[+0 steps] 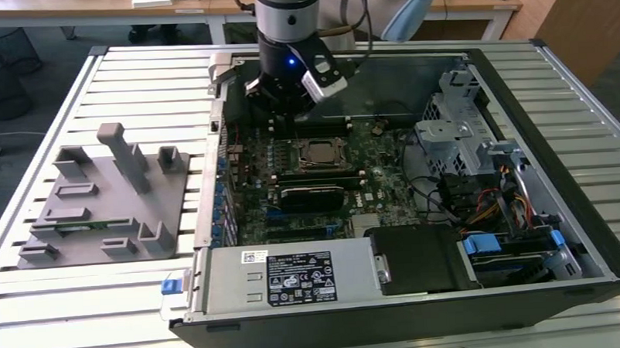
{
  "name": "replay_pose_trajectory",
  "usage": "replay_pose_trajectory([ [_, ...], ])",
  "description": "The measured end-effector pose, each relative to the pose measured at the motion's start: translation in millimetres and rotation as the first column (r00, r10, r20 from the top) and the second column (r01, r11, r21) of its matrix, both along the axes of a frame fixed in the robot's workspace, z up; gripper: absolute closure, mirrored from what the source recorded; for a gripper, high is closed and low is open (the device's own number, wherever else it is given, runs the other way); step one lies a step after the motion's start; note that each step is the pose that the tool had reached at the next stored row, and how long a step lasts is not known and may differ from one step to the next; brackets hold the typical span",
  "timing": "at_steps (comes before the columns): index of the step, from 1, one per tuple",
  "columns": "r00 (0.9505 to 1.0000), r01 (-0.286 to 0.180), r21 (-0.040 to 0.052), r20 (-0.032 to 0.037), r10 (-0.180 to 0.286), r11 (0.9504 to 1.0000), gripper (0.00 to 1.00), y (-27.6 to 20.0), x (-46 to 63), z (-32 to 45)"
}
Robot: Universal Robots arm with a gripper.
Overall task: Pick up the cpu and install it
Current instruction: 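Install the first cpu locking lever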
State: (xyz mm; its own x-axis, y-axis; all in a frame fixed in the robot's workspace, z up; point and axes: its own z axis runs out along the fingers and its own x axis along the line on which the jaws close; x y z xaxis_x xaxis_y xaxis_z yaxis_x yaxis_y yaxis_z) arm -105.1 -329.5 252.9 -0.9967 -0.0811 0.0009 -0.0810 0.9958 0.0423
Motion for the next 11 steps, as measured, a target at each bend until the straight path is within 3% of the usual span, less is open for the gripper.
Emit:
replay_pose_trajectory([
  [11,1.0,0.0,-0.0002,-0.0001,0.0,1.0,0.89,13.5,-3.0,0.3],
])
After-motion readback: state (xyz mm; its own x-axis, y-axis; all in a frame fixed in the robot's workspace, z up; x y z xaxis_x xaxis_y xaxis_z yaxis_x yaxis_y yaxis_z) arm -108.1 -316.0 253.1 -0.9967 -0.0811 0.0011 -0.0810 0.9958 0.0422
